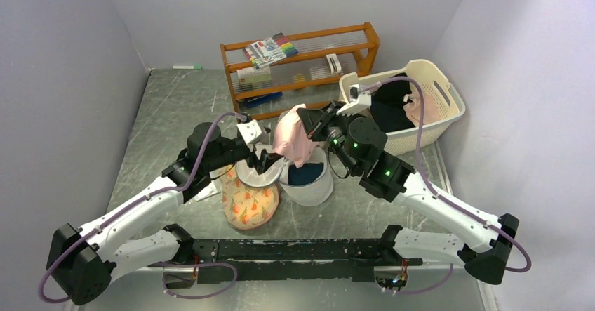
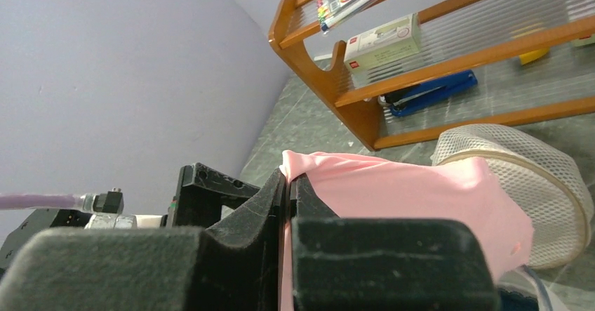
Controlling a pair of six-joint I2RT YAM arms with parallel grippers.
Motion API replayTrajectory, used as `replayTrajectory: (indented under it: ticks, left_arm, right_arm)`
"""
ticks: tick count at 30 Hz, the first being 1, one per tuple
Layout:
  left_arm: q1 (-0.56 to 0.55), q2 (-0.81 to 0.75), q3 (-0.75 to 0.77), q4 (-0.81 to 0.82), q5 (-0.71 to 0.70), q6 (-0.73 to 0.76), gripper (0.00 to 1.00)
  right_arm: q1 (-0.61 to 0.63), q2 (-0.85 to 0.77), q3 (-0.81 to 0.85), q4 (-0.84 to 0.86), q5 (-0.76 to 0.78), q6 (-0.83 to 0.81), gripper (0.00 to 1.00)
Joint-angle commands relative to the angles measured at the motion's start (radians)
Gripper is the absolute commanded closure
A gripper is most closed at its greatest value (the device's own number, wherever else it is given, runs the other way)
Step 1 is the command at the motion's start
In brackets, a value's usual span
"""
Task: Unzip the laundry bag and remove the bra
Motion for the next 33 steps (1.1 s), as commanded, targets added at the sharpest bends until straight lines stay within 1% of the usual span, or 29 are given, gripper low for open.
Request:
replayTrajectory:
  ticks: [1, 3, 5, 7, 9, 11, 13, 14, 15, 18, 19, 23, 26, 27, 29, 31, 33]
  left_arm:
    - [-0.005, -0.002, 0.023, 0.009, 0.023, -0.014, 0.07]
    - [-0.005, -0.004, 0.026, 0.004, 0.003, -0.013, 0.10]
    - [-0.005, -0.004, 0.044, -0.021, -0.076, -0.018, 0.18]
    - [-0.004, -0.012, 0.058, -0.046, -0.129, -0.016, 0.32]
    - [-0.003, -0.028, 0.056, -0.046, -0.152, -0.015, 0.49]
    - [-0.003, -0.047, 0.054, -0.042, -0.162, -0.016, 0.66]
    - [-0.003, -0.062, 0.051, -0.038, -0.169, -0.013, 0.82]
    - [-0.003, -0.067, 0.049, -0.036, -0.175, -0.013, 0.88]
    - [-0.003, -0.071, 0.049, -0.037, -0.182, -0.014, 0.92]
    - [-0.002, -0.078, 0.050, -0.038, -0.198, -0.020, 0.93]
    - [-0.001, -0.080, 0.049, -0.038, -0.200, -0.024, 0.93]
    - [0.008, -0.090, 0.038, -0.018, -0.187, -0.052, 0.93]
    - [0.020, -0.104, 0.023, 0.007, -0.146, -0.061, 0.93]
    - [0.026, -0.107, 0.017, 0.019, -0.131, -0.067, 0.93]
    - [0.039, -0.113, 0.009, 0.041, -0.096, -0.082, 0.93]
    - [0.054, -0.115, 0.002, 0.063, -0.053, -0.099, 0.93]
    - [0.067, -0.114, -0.004, 0.095, 0.012, -0.119, 0.93]
  right_arm:
    - [-0.003, 0.023, 0.042, 0.059, -0.022, 0.032, 1.00]
    - [-0.003, 0.030, 0.047, 0.062, -0.040, 0.033, 1.00]
    - [-0.003, 0.038, 0.045, 0.070, -0.071, 0.029, 1.00]
    - [-0.002, 0.046, 0.039, 0.078, -0.105, 0.029, 1.00]
    - [-0.003, 0.060, 0.026, 0.089, -0.150, 0.017, 1.00]
    - [-0.001, 0.081, 0.024, 0.085, -0.189, -0.016, 0.96]
    - [-0.002, 0.109, 0.036, 0.034, -0.202, -0.041, 0.90]
    - [-0.003, 0.123, 0.045, 0.005, -0.207, -0.057, 0.85]
    - [-0.003, 0.140, 0.057, -0.022, -0.212, -0.077, 0.82]
    - [-0.003, 0.184, 0.106, -0.129, -0.224, -0.162, 0.71]
    - [-0.004, 0.193, 0.120, -0.166, -0.220, -0.184, 0.66]
    - [-0.005, 0.183, 0.132, -0.252, -0.218, -0.275, 0.40]
    - [-0.033, 0.131, 0.084, -0.259, -0.286, -0.330, 0.16]
    - [-0.058, 0.107, 0.066, -0.252, -0.328, -0.338, 0.09]
    - [-0.141, 0.052, 0.023, -0.216, -0.488, -0.343, 0.01]
    - [-0.250, 0.020, -0.034, -0.142, -0.737, -0.331, 0.00]
    - [-0.322, 0.014, -0.088, -0.035, -0.961, -0.301, 0.00]
